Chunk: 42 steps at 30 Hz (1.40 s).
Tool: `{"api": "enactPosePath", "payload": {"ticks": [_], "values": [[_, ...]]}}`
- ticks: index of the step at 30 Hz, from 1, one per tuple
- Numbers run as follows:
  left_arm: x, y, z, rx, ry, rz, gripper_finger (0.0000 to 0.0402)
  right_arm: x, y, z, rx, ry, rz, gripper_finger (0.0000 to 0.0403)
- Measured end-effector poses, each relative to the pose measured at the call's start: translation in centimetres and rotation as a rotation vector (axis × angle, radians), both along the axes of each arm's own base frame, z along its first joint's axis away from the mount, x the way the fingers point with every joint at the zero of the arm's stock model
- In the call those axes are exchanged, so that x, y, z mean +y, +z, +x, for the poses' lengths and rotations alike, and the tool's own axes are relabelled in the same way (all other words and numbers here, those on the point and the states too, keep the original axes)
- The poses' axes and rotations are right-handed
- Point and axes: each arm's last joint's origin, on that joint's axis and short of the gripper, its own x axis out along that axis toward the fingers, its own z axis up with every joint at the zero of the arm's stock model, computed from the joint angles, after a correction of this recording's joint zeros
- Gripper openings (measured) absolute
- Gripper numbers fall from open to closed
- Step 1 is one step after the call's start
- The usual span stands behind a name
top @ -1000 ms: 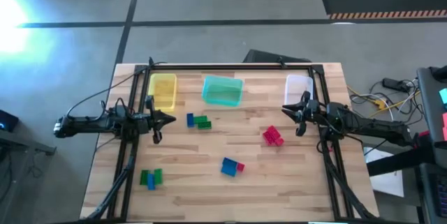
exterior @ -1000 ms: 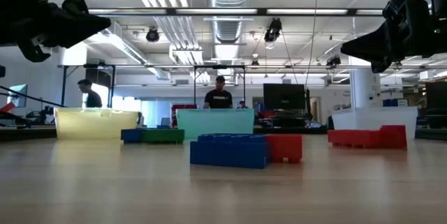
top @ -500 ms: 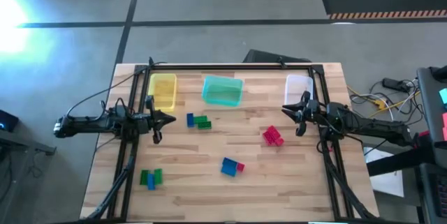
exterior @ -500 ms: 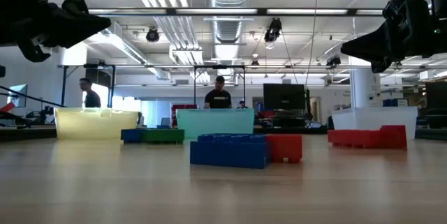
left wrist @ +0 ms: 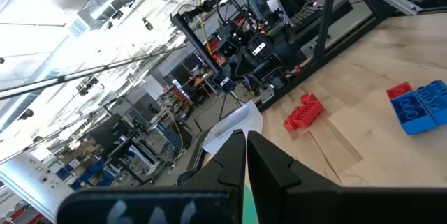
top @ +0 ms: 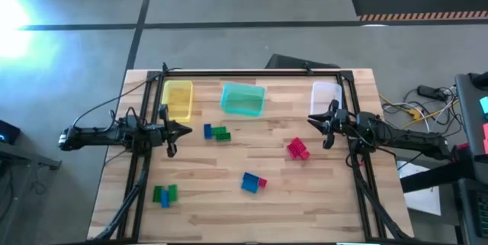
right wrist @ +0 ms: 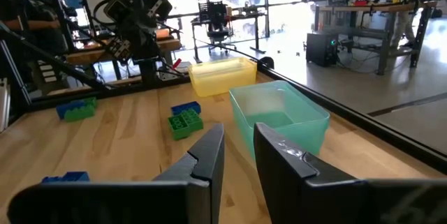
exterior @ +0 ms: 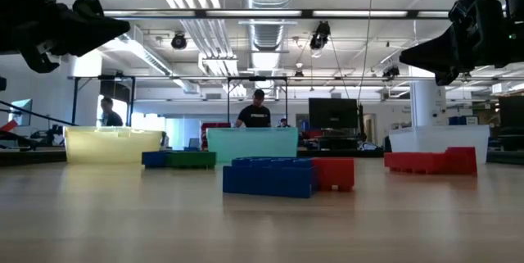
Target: Sort & place blocks by color
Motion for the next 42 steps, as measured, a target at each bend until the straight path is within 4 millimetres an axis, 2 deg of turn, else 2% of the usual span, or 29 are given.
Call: {"api": "enactPosePath", "payload": {"ticks": [7,12,15,36,38,42], "values": [[0.2,0.1,0.0,-0.003,0.084,-0.005,0.0000,0.0,0.0,0.0,-0.003,0.000,0.013,0.0068],[0.2,0.1,0.0,-0.001,0.084,-0.005,0.0000,0.0,0.0,0.0,-0.070,-0.009,0.273,0.0068],[0.2,0.1,0.0,-0.006,0.084,-0.005,0.0000,0.0,0.0,0.0,-0.090,-0.012,0.351,0.0068],[0.2,0.2,0.0,-0.009,0.080,-0.007,0.0000,0.0,0.1,0.0,-0.099,-0.024,0.334,0.0068],[0.1,0.4,0.0,-0.036,0.012,-0.117,0.0000,-0.1,0.1,0.0,-0.096,-0.038,0.327,0.0068],[-0.4,1.2,-0.2,-0.096,-0.209,-0.577,0.0000,-0.1,0.1,0.0,-0.098,-0.038,0.335,0.0068]]}}
